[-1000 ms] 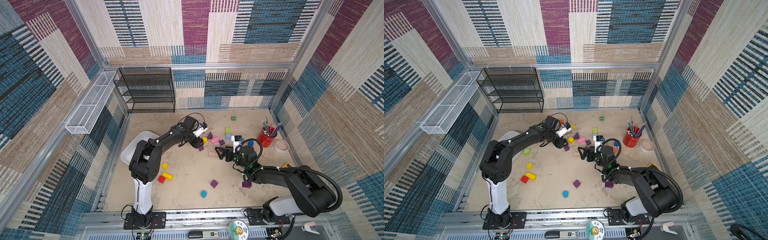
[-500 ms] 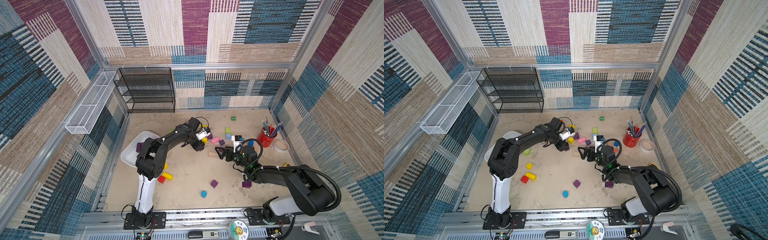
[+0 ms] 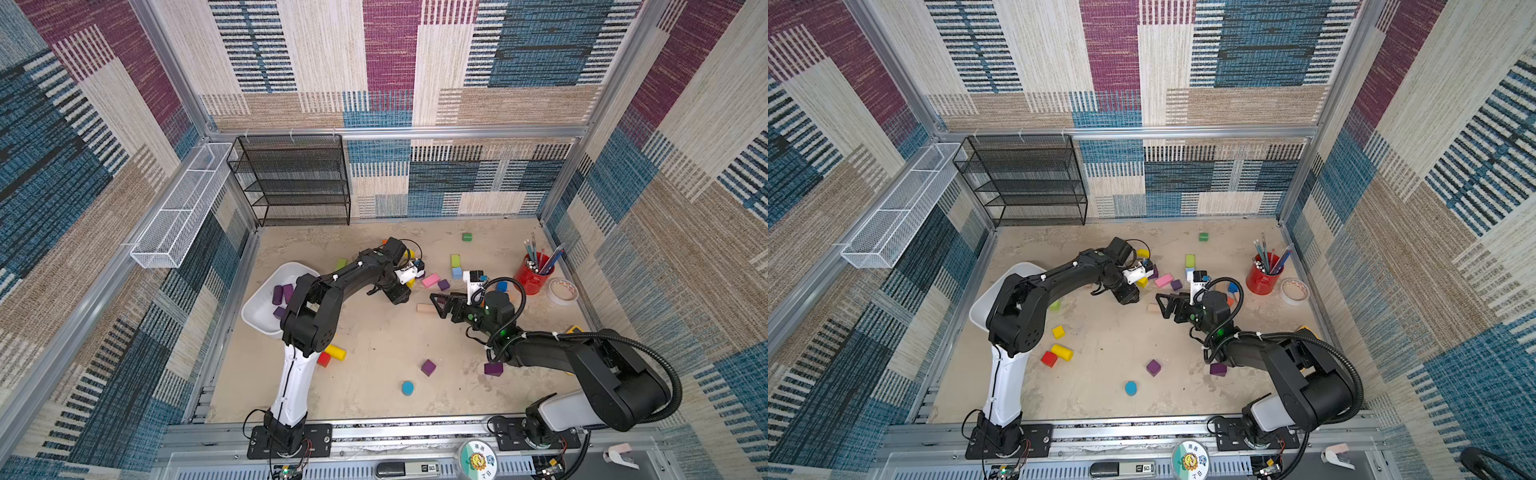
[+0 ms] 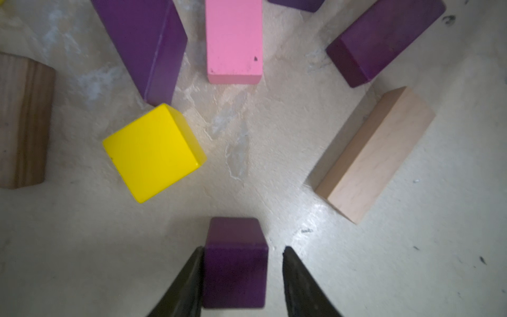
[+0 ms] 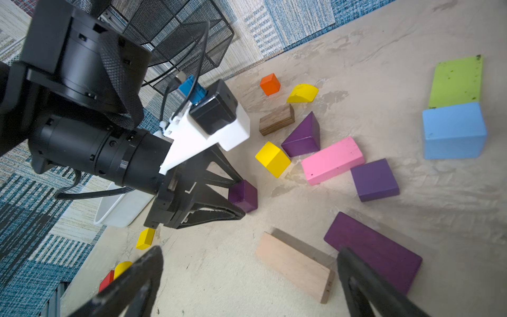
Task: Pick purple bricks into the storage bin
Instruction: Pick up the building block from the center of the board.
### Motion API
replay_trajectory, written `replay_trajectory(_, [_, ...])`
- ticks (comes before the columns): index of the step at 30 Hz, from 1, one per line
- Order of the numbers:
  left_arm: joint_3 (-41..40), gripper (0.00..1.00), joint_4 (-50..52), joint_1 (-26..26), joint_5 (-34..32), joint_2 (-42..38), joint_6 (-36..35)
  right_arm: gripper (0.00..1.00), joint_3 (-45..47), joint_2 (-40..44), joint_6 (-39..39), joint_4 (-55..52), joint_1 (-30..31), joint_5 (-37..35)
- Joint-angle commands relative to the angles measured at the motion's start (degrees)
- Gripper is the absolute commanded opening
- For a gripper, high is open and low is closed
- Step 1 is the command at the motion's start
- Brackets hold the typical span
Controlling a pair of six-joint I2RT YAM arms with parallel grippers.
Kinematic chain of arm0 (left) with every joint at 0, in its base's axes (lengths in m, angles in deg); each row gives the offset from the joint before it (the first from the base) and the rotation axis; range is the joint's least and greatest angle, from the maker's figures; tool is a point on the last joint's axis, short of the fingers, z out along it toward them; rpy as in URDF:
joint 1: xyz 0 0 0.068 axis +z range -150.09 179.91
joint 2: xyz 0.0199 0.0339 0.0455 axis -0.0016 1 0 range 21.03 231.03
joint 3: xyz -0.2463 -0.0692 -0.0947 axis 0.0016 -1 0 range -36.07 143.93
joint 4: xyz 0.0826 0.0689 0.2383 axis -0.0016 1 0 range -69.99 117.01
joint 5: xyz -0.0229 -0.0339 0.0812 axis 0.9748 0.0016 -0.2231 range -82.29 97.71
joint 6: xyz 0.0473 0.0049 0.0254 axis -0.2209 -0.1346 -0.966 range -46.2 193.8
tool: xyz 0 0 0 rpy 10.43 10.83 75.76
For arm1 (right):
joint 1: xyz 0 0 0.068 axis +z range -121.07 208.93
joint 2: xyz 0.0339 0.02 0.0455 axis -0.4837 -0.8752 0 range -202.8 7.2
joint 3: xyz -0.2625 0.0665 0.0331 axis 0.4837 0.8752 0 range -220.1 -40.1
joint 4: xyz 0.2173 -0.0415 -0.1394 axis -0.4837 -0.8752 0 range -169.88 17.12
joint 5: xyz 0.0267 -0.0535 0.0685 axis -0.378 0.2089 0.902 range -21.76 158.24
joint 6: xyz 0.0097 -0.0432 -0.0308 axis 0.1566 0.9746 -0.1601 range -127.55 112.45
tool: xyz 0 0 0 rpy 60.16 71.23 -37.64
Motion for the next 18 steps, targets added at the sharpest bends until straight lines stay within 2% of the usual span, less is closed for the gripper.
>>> replay_trajectory(1, [0.94, 0.42, 1.25, -0.27, -0.99, 0.25, -0.51, 0.99, 0.05, -0.07, -0.06, 1.72, -0.03, 0.10])
replay_trajectory(10, [1.71, 0.28, 2.55, -0.67, -3.63, -0.02, 1.32, 0.99, -0.04, -0.14, -0.04, 1.69, -0.03, -0.22])
replay_trajectory(18, [0.96, 0.31, 2.71, -0.70, -6.74, -1.02, 4.93, 0.99, 0.14, 0.12, -0.06, 1.71, -0.04, -0.40])
